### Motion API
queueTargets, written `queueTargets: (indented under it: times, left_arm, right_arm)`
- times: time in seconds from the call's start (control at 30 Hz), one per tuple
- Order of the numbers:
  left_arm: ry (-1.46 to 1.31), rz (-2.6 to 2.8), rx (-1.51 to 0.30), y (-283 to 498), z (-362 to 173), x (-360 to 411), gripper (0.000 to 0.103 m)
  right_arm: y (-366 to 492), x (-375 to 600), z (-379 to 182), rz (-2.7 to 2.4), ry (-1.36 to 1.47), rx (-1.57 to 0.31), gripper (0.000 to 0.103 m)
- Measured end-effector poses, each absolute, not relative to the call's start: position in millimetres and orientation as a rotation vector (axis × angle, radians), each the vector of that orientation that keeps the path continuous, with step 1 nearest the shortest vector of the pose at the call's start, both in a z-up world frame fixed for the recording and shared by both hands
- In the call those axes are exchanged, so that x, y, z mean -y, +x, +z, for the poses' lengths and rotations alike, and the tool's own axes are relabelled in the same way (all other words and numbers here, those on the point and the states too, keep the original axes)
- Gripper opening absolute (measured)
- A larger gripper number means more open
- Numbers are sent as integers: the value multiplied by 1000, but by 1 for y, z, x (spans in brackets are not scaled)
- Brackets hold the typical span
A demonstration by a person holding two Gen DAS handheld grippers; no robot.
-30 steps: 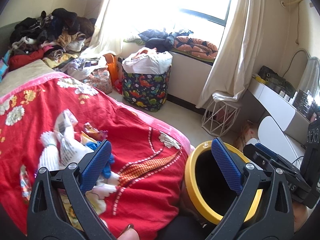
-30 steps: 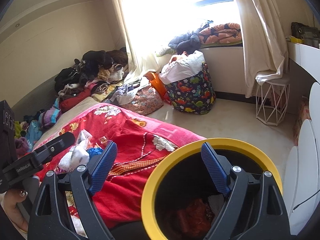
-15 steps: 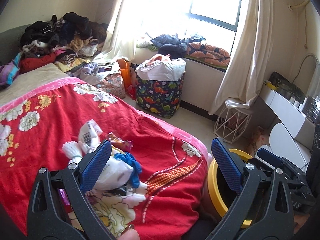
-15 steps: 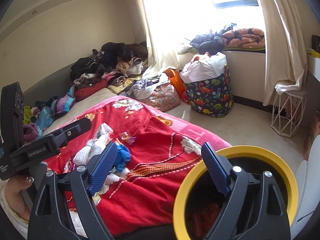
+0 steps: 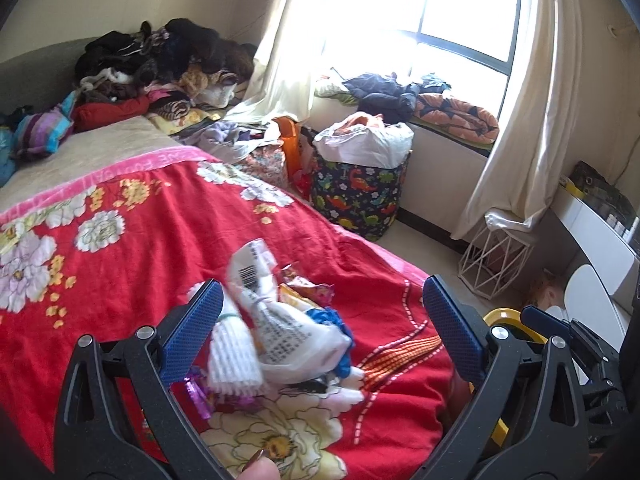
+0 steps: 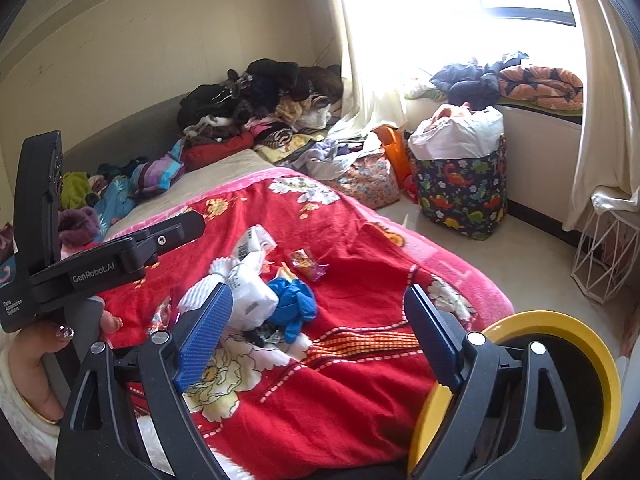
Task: Collect trash
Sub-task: 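Move both open tools back over the remaining trash on the bedspread, then grasp the white plastic bag with the right tool while the left tool grasps the mesh sleeve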
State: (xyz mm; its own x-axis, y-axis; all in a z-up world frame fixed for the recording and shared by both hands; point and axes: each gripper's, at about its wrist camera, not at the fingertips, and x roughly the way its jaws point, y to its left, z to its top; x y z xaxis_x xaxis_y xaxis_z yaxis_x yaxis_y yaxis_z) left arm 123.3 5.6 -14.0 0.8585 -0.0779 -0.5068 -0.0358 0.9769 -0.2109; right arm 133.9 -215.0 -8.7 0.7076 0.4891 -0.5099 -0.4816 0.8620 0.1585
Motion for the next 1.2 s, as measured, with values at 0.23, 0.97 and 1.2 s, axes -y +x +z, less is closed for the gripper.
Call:
queueTargets:
  times: [0.23,0.97,1.2]
  left_arm:
    - [-289,68,-598,125,-29,-43,89]
    - [-459,18,-777,135,-74,-89,30]
    - [-508,-26,-827,141,-86,-91,30]
  right_arm:
    - [141,182,-17,601,-41,-590,85]
    - [190,120,-66,703,-49,-756,80]
    - [206,109,-83,731,-41,-815,68]
